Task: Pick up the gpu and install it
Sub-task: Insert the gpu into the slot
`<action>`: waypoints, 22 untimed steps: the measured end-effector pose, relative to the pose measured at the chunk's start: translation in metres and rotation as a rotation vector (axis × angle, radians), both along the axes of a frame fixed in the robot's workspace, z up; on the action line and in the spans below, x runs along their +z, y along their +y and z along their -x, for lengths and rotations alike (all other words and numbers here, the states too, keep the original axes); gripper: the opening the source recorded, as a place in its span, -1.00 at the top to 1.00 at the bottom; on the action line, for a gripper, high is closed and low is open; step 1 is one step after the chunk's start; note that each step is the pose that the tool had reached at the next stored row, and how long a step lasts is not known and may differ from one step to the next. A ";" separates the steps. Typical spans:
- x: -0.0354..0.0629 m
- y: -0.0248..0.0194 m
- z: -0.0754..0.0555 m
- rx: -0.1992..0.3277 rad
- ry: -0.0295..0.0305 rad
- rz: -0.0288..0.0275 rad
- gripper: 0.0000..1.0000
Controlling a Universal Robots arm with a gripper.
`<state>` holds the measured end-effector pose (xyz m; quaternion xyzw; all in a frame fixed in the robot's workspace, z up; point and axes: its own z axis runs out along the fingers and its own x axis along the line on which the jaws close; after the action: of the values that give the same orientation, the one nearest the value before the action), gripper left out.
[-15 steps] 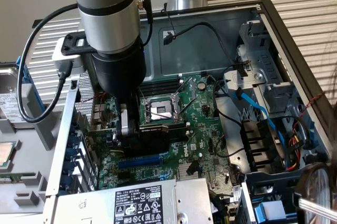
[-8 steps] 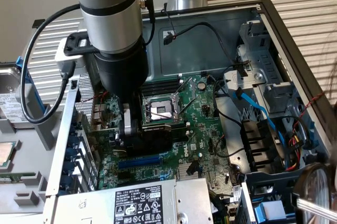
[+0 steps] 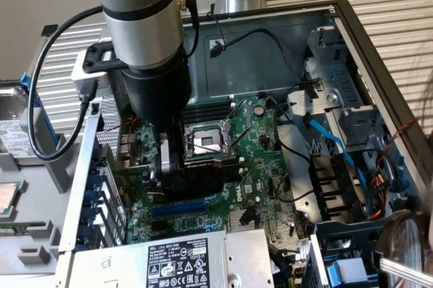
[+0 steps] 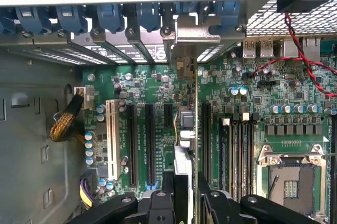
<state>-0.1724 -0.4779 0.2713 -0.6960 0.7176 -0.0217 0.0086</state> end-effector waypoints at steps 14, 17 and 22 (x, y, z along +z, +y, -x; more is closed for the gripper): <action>-0.0134 0.0000 0.007 0.000 -0.0109 -0.0009 0.47; -0.0137 0.0004 0.009 0.000 -0.0111 -0.0007 0.47; -0.0145 0.0004 0.011 0.000 -0.0116 -0.0011 0.47</action>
<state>-0.1831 -0.4776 0.2568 -0.6959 0.7175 -0.0253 0.0132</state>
